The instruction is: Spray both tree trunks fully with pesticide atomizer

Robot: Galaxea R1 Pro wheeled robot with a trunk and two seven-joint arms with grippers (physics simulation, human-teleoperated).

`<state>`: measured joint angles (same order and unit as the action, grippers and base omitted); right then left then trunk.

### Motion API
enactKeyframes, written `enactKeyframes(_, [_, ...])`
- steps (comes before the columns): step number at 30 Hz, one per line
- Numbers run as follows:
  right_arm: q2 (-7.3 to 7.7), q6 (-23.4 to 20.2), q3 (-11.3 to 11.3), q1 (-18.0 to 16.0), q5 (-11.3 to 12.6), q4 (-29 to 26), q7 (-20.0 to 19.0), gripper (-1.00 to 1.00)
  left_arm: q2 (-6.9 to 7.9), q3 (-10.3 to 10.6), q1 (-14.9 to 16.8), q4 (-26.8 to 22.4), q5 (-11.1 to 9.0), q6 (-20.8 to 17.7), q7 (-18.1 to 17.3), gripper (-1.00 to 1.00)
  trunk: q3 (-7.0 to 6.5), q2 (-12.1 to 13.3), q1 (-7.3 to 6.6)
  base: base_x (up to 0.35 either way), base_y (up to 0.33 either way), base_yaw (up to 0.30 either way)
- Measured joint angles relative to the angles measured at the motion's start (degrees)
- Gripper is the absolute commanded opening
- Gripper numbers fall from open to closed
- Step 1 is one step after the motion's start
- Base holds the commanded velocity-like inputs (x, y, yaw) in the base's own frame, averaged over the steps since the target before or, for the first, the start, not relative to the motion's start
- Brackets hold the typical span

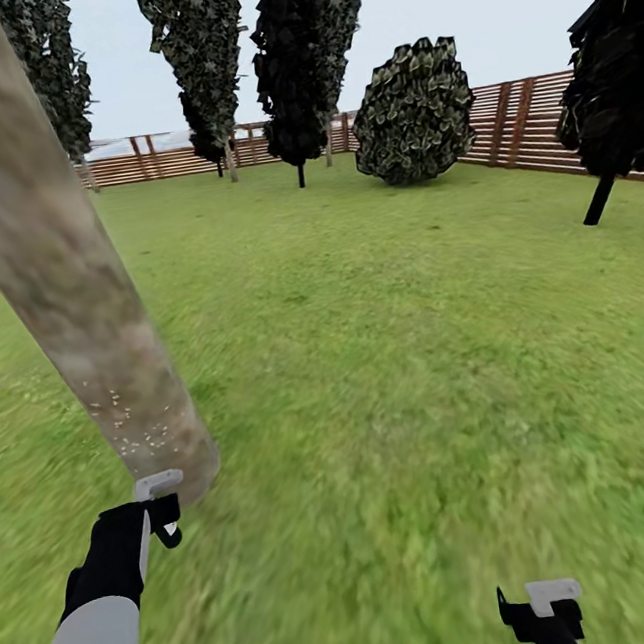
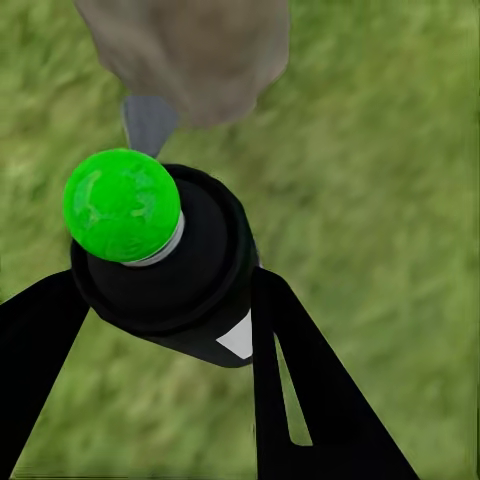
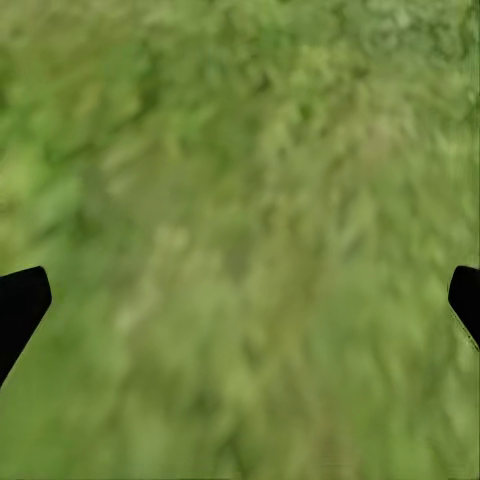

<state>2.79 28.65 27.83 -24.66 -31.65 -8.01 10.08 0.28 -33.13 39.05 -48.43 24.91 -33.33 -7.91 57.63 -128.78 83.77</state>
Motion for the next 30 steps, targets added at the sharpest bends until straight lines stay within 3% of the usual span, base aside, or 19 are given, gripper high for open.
enactKeyframes(5, [-0.01,0.0,0.0,0.0,0.0,0.0,0.0,1.0,0.0,0.0,0.0,0.0,0.0,0.0,0.0,-1.0,0.0,0.0,0.01,0.009,-0.274,0.209])
enactKeyframes(17, [-0.04,0.0,0.0,0.0,0.0,0.0,-0.1,1.0,0.01,0.0,0.0,0.0,0.0,0.0,0.0,-1.0,0.0,0.0,-0.01,0.097,-0.261,0.034])
enactKeyframes(30, [-0.04,0.0,0.0,0.0,0.0,0.1,0.0,1.0,-0.06,0.0,0.0,0.1,0.0,0.0,0.0,-1.0,0.0,0.0,-0.02,0.239,-0.194,0.267])
